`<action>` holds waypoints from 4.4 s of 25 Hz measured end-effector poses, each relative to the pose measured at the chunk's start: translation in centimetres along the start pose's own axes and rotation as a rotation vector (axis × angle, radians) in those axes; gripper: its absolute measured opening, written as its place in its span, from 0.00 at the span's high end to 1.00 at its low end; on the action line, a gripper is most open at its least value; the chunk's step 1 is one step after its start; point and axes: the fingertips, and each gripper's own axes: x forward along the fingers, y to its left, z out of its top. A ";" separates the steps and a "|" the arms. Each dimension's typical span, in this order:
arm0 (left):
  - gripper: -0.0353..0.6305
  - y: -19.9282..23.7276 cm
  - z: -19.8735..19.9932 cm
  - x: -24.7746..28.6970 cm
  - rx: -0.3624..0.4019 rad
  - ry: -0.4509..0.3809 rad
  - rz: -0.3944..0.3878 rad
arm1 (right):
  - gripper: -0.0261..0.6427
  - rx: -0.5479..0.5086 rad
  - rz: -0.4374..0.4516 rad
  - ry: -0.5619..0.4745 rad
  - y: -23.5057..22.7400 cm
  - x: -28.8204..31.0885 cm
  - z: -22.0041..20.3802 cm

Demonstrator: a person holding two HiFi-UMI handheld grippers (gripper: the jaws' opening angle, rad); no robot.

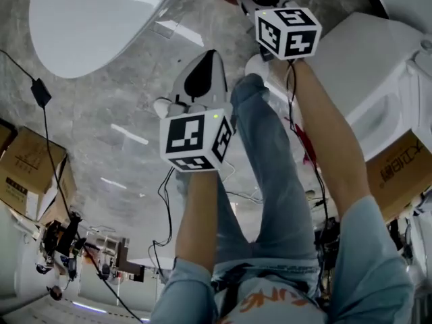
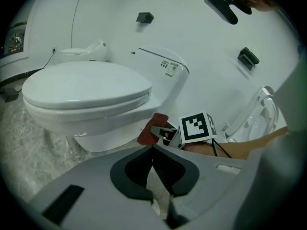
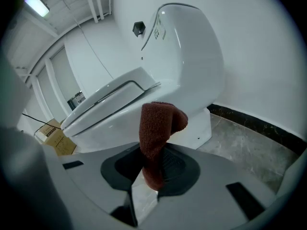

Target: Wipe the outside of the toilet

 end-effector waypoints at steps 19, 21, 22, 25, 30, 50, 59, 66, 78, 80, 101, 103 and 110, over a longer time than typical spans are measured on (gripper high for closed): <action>0.96 3.5 -1.5 -0.9 -0.172 -0.087 0.062 | 0.84 -0.136 -0.029 -0.023 2.1 4.1 2.4; 0.96 4.0 -1.5 -1.6 -0.178 -0.100 0.060 | 0.84 -0.145 -0.037 -0.015 2.7 4.3 2.0; 0.96 4.3 -1.5 -1.9 -0.180 -0.104 0.061 | 0.84 -0.150 -0.039 -0.010 3.0 4.4 1.8; 0.96 5.7 -1.8 -2.9 -0.192 -0.112 0.068 | 0.84 -0.160 -0.045 0.002 3.8 4.7 1.1; 0.96 7.8 -2.7 -4.6 -0.211 -0.109 0.079 | 0.84 -0.161 -0.063 0.015 5.1 5.0 0.3; 0.96 18.9 -5.5 -11.9 -0.241 -0.139 0.154 | 0.84 -0.205 -0.071 0.069 15.1 7.3 -5.0; 0.96 23.9 -7.8 -15.5 -0.272 -0.137 0.182 | 0.84 -0.224 -0.069 0.092 20.3 8.8 -7.9; 0.96 28.7 -8.6 -19.3 -0.295 -0.139 0.173 | 0.84 -0.190 -0.065 0.107 26.4 11.3 -10.2; 0.96 37.2 -9.3 -24.4 -0.324 -0.139 0.206 | 0.84 -0.202 -0.041 0.130 35.1 16.4 -12.2; 0.96 38.1 -9.8 -24.8 -0.328 -0.132 0.212 | 0.84 -0.218 -0.016 0.130 36.7 17.4 -12.5; 0.96 31.5 -8.0 -18.3 -0.200 -0.045 0.140 | 0.84 -0.227 0.116 0.187 33.9 11.8 -17.4; 0.96 29.7 -8.0 -17.3 -0.186 -0.032 0.130 | 0.84 -0.207 0.093 0.183 31.3 10.7 -17.2; 0.96 23.8 -7.9 -13.2 -0.113 0.021 0.088 | 0.84 -0.135 -0.017 0.157 20.7 7.8 -15.6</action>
